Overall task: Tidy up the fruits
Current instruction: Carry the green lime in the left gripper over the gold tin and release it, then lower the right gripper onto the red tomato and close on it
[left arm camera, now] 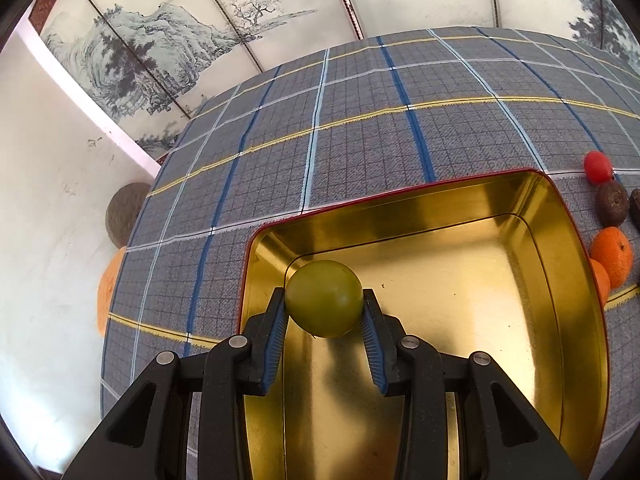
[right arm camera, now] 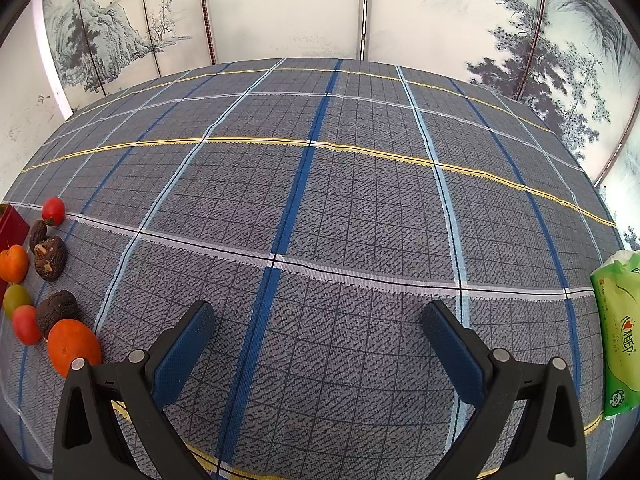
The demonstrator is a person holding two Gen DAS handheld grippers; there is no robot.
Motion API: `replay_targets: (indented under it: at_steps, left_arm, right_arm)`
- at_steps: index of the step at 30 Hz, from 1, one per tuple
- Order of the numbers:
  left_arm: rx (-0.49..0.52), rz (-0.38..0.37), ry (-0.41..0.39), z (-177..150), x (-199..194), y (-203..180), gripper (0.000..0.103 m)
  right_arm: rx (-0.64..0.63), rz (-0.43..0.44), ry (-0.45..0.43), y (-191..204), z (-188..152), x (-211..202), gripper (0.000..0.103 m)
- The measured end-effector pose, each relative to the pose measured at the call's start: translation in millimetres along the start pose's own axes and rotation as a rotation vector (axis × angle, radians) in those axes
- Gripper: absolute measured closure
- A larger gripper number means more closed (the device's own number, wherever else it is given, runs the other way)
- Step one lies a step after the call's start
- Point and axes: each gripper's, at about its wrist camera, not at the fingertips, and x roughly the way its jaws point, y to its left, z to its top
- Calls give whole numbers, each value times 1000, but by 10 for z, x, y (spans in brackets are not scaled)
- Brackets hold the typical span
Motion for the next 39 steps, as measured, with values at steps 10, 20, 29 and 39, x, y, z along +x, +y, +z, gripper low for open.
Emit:
replay_targets:
  at_steps: [10,20,29,39]
  left_arm:
    - [-12,6,9,20,38,23,53]
    - [-117,-68,-123,-122,-620,105,52]
    - [-256,-260,-250,-672,-1424,-16,32]
    - [-258,-310,-255,-1453,-1755,-189,31]
  right_arm:
    - [1,0,1,-1,1,-3,0]
    - [13,-7,2,-5,-1,-9,0]
    - [14,37,-35,4,-80,-133,1]
    - [-220,333,-218,658,-371,-919,1]
